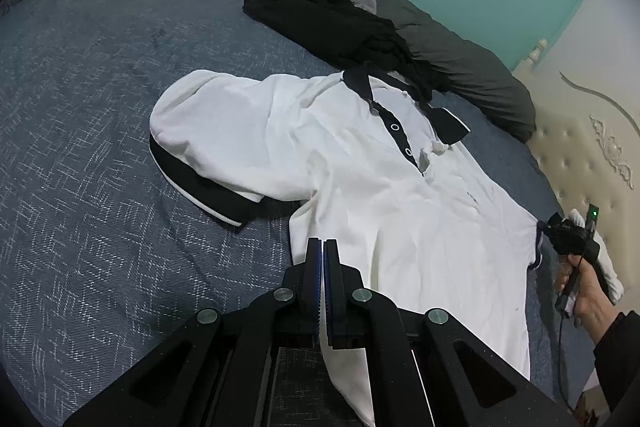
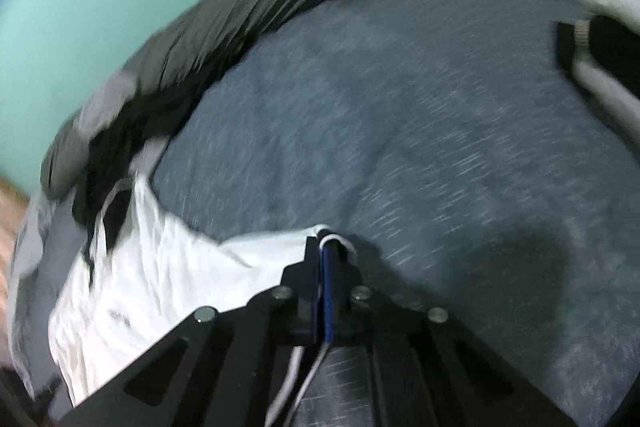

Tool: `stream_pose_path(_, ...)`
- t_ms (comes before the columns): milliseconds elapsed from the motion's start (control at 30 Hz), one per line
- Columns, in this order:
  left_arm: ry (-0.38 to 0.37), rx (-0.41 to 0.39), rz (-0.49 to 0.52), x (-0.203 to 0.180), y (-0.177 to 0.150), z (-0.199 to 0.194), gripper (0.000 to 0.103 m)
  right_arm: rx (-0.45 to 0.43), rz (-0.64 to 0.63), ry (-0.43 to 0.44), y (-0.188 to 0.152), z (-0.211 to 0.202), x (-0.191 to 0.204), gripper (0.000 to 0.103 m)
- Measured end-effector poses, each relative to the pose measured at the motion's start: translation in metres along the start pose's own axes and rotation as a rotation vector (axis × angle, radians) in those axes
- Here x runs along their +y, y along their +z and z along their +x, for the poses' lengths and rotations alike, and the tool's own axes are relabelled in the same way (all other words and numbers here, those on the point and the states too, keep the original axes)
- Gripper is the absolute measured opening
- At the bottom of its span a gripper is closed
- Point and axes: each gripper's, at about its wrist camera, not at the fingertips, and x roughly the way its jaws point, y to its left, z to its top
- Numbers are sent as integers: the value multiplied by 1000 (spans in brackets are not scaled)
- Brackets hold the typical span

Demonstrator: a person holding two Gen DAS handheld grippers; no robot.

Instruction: Fold clothes

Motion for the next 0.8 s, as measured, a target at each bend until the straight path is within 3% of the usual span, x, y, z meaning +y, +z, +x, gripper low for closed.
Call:
stream_pose_path(200, 1, 0, 0, -1, 1, 2, 1, 34, 119, -76, 1, 4, -29, 1)
stream_pose_path(400, 1, 1, 3, -1, 0, 2, 1, 68, 195, 19, 2, 18, -33, 4)
stream_pose_path(433, 0, 1, 3, -1, 0, 2, 1, 61, 198, 23, 2, 15, -33, 7)
stream_pose_path(500, -2, 2, 4, -2, -1, 1, 1, 45, 201, 34, 1, 5, -31, 38)
stream_pose_path(567, -4, 0, 6, -2, -1, 0, 1, 43, 201, 29, -7, -6, -29, 48)
stream_pose_path(600, -6, -1, 5, -2, -1, -1, 1, 37, 194, 6, -16, -15, -29, 49)
stream_pose_path(800, -13, -10, 3, -4, 0, -5, 1, 80, 213, 95, -66, -45, -27, 49)
